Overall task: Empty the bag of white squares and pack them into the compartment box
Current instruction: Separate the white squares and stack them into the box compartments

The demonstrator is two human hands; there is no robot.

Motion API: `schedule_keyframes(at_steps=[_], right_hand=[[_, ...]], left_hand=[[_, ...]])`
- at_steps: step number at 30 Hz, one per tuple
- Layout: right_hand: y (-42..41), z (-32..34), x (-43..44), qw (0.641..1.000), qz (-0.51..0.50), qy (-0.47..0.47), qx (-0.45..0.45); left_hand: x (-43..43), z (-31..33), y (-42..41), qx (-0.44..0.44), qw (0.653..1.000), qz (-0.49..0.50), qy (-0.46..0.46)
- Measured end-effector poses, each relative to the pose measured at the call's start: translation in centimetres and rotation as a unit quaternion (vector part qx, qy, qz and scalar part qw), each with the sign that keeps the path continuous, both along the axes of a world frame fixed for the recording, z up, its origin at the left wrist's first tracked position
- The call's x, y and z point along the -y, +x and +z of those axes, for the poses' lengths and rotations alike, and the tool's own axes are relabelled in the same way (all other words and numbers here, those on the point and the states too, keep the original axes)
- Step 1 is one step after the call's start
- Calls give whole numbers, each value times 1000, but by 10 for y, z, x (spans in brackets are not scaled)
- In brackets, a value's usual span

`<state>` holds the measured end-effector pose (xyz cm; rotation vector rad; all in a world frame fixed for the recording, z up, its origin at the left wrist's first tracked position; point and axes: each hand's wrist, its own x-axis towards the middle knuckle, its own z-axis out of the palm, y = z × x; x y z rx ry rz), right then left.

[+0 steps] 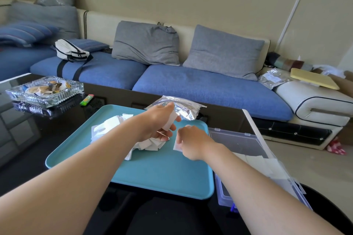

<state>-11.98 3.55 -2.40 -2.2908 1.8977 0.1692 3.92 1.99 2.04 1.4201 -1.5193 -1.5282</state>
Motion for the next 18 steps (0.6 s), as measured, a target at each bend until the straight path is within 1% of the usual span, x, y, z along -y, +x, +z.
schedule_keyframes(at_steps=[1,6,7,10,12,14,18], right_hand=[[0,1,-1,1000,1,1,-2],[-3,6,-4,993,-61,77,72],[-3,7,-4,991,-67,73,86],[-7,10,-5,982,-84,30,164],[-11,11,-6,977,-86,22,196],[-14,9,-9,978,-79,31,192],[-14,5,-18,989,-26,52,139]], left_hand=[[0,0,0,-1,1000,2,2],[5,-2,0,3,1000,15,0],[7,-4,0,5,1000,22,-2],[10,-7,0,21,999,35,-14],[10,-8,0,33,999,32,-18],[8,-8,1,35,999,21,-18],[3,-5,1,35,999,-3,-16]])
